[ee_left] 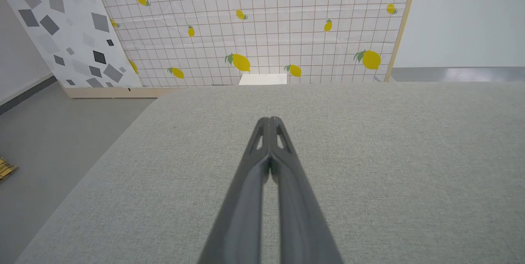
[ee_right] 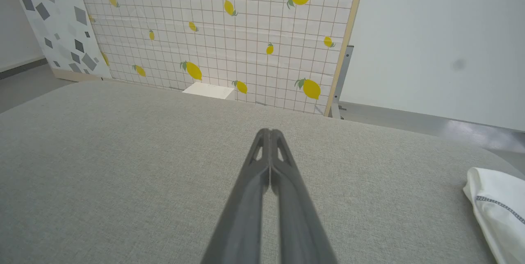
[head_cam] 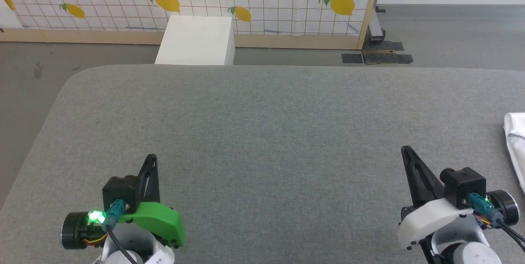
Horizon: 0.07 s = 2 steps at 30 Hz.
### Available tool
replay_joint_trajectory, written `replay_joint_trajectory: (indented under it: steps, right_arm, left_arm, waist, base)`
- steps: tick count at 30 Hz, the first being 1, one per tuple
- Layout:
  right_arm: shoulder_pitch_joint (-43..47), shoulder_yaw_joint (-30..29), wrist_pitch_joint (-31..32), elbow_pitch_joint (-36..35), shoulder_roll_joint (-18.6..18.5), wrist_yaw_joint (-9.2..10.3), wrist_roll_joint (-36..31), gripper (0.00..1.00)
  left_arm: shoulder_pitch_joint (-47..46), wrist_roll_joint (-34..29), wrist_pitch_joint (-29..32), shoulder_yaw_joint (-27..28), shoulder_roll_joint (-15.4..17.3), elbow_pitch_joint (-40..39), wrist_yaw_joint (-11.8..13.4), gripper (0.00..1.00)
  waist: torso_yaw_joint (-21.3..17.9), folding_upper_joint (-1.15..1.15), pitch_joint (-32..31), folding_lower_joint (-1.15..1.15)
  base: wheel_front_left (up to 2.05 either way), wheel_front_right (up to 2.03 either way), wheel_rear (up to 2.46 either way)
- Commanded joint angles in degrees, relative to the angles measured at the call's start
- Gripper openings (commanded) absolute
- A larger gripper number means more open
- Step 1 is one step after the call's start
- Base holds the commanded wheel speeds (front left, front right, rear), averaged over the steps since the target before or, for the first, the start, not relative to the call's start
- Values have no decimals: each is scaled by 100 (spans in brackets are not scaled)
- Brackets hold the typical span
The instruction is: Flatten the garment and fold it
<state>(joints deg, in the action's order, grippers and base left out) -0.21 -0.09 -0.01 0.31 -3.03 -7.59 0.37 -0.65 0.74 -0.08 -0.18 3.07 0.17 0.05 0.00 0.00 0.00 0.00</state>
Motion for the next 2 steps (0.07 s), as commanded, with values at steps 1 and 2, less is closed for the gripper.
replay_joint_trajectory:
  steps: [1,2]
  right_arm:
    - [21,9,1,-31,15,10,-37,0]
    - [21,9,1,-31,15,10,-37,0]
  left_arm:
    - [65,-74,8,18,-19,-17,-5,0]
    - [65,-74,8,18,-19,-17,-5,0]
  waist:
    - [0,0,0,0]
    - [0,0,0,0]
  base:
    - [0,0,0]
    - [0,0,0]
